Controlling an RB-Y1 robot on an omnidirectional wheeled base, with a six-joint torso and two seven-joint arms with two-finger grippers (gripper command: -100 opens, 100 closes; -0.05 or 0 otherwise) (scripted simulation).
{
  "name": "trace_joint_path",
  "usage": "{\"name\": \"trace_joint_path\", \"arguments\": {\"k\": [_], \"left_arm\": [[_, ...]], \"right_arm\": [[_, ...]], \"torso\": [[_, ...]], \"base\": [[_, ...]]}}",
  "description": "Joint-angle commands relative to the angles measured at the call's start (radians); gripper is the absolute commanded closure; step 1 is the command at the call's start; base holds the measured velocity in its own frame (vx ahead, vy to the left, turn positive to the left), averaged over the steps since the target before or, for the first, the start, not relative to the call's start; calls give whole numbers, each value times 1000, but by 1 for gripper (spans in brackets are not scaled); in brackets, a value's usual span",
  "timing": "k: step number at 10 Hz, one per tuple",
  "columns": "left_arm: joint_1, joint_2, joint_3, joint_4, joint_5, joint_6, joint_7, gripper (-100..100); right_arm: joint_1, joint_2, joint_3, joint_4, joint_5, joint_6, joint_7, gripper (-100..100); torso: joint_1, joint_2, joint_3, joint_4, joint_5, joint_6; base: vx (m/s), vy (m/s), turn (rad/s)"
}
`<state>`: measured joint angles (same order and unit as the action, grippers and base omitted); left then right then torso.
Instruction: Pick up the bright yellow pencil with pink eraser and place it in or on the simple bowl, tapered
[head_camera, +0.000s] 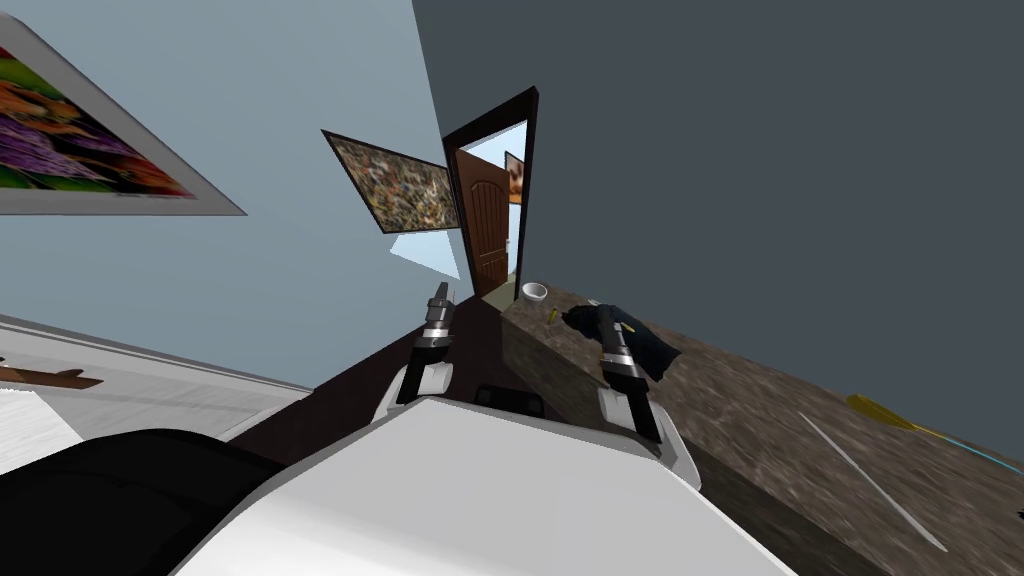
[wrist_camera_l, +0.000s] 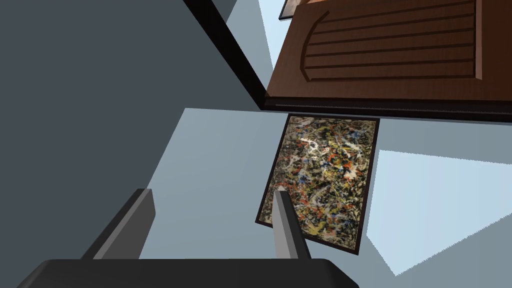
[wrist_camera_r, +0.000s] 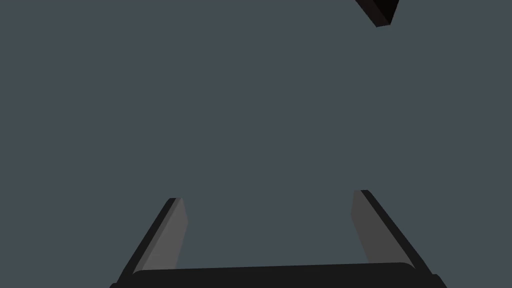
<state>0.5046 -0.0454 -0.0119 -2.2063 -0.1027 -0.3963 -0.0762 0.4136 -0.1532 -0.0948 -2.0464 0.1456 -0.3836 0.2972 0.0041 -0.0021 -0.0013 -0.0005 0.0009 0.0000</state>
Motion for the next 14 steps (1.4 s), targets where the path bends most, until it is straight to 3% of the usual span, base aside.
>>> {"name": "trace_joint_path", "arguments": {"k": [1,14], "left_arm": [[0,0,0,0,0,0,0,0],[0,0,0,0,0,0,0,0]], "right_arm": [[-11,3,-4,31,27,2,31,-100],[-87,35,-41,286,218,-6,247,-100]], "torso": [[0,0,0,0,0,0],[-1,0,0,0,0,0]], "base": [[20,61,-8],[31,54,-4]]}}
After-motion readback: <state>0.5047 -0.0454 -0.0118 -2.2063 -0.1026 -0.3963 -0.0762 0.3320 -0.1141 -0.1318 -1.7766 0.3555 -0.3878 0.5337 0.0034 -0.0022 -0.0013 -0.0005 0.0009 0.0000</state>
